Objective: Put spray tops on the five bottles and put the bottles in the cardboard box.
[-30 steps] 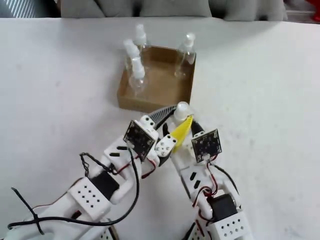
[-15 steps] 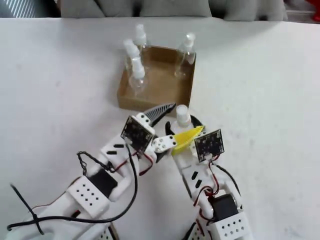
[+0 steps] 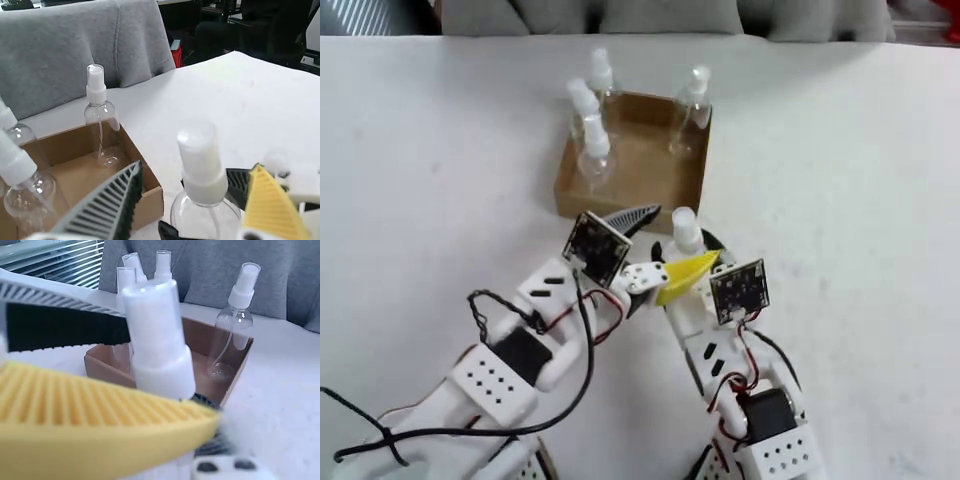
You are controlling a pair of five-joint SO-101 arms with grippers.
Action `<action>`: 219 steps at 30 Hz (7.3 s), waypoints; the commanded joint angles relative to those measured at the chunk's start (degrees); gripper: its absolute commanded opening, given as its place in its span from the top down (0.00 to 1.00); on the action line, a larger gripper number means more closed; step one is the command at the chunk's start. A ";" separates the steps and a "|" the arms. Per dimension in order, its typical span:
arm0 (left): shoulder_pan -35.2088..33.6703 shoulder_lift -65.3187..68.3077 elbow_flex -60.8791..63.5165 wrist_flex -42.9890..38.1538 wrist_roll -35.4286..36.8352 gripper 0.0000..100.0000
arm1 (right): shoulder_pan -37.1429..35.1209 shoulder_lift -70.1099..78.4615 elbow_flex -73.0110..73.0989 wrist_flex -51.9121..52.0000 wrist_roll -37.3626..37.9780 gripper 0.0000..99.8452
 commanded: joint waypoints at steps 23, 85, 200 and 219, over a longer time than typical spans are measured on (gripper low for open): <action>-7.87 -14.90 -8.26 6.15 7.74 0.67 | 1.19 -1.19 0.35 -0.48 0.62 0.98; -36.35 -14.90 23.74 12.40 -0.26 0.94 | 7.78 57.01 -33.05 -47.52 0.44 0.98; -36.26 -14.90 24.26 10.46 -0.53 0.94 | 7.52 119.52 -56.97 -68.53 -1.58 0.72; -36.18 -14.90 24.26 10.46 -0.53 0.94 | 9.19 113.01 -56.70 -64.92 -8.88 0.72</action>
